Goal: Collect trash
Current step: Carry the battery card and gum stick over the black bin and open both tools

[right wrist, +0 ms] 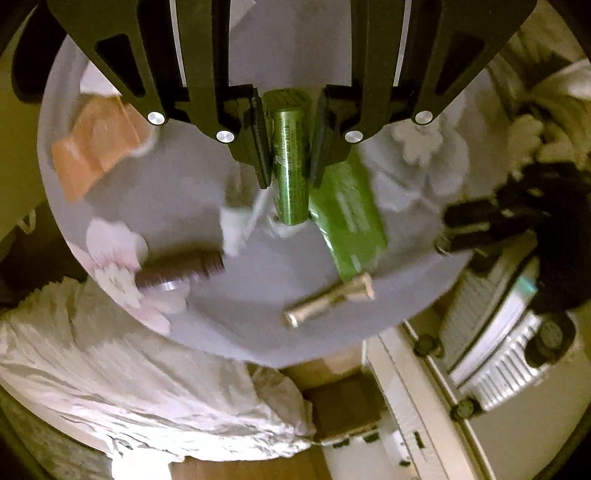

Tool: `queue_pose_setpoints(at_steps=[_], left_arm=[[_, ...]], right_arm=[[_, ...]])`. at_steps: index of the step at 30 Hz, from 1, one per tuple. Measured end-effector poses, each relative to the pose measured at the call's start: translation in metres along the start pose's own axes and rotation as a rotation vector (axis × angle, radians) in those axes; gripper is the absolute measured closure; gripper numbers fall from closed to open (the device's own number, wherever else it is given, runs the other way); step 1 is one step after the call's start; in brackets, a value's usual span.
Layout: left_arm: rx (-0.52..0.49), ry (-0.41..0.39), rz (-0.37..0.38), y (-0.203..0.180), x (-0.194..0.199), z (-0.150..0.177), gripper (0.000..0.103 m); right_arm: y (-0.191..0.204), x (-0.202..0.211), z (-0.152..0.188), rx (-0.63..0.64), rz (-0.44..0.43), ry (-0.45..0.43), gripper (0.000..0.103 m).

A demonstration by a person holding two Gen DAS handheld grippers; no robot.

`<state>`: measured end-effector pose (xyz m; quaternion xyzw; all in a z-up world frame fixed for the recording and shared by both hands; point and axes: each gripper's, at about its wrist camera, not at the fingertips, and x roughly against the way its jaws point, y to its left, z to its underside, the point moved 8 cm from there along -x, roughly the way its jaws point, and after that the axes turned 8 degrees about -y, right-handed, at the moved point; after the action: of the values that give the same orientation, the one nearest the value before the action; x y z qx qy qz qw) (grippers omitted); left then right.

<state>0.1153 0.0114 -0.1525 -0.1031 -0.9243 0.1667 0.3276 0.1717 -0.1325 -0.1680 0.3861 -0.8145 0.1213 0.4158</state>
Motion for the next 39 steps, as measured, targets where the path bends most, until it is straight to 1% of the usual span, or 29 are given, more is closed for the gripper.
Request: queue_pose_setpoints(at_steps=[2, 4, 6, 9, 10, 12, 14, 17, 19, 21, 24, 28, 30, 32, 34, 39], left_arm=[[-0.010, 0.003, 0.001, -0.005, 0.002, 0.002, 0.044], [-0.021, 0.009, 0.002, -0.012, 0.001, 0.003, 0.044], [-0.033, 0.015, -0.001, -0.016, -0.001, 0.004, 0.044], [-0.055, 0.019, -0.003, -0.026, -0.003, 0.002, 0.044], [-0.062, 0.017, -0.003, -0.029, -0.003, 0.001, 0.044], [-0.075, 0.011, -0.002, -0.035, -0.001, -0.002, 0.044], [-0.091, 0.009, 0.005, -0.043, -0.002, -0.005, 0.044], [-0.122, 0.008, 0.030, -0.063, -0.009, -0.011, 0.044], [-0.144, 0.008, 0.062, -0.086, -0.018, -0.016, 0.044], [-0.170, 0.009, 0.103, -0.110, -0.028, -0.020, 0.044], [-0.232, 0.020, 0.179, -0.157, -0.051, -0.023, 0.044], [-0.273, 0.056, 0.272, -0.211, -0.085, -0.017, 0.044], [-0.280, 0.089, 0.321, -0.237, -0.106, -0.011, 0.044], [-0.280, 0.119, 0.355, -0.256, -0.123, -0.005, 0.044], [-0.276, 0.164, 0.385, -0.278, -0.145, 0.003, 0.044], [-0.281, 0.264, 0.446, -0.315, -0.188, 0.024, 0.044]], right_arm=[[-0.005, -0.007, 0.011, 0.004, 0.033, 0.020, 0.081], [-0.007, -0.011, 0.017, 0.029, 0.064, 0.010, 0.080], [-0.007, -0.015, 0.017, 0.045, 0.082, 0.008, 0.080], [-0.009, -0.028, 0.024, 0.075, 0.103, 0.045, 0.080], [-0.010, -0.029, 0.023, 0.075, 0.101, 0.032, 0.081], [-0.013, -0.026, 0.024, 0.019, 0.055, 0.024, 0.082], [-0.015, -0.014, 0.023, -0.019, 0.008, -0.004, 0.082], [-0.026, 0.018, 0.021, -0.085, -0.034, -0.053, 0.082], [-0.039, 0.042, 0.020, -0.140, -0.043, -0.089, 0.082], [-0.064, 0.073, 0.024, -0.216, -0.034, -0.137, 0.082], [-0.101, 0.112, 0.034, -0.318, 0.003, -0.195, 0.082], [-0.163, 0.154, 0.067, -0.468, 0.102, -0.246, 0.082], [-0.188, 0.163, 0.085, -0.544, 0.129, -0.257, 0.082], [-0.215, 0.169, 0.112, -0.624, 0.170, -0.255, 0.082], [-0.236, 0.168, 0.135, -0.696, 0.187, -0.246, 0.082], [-0.271, 0.159, 0.177, -0.804, 0.236, -0.225, 0.082]])
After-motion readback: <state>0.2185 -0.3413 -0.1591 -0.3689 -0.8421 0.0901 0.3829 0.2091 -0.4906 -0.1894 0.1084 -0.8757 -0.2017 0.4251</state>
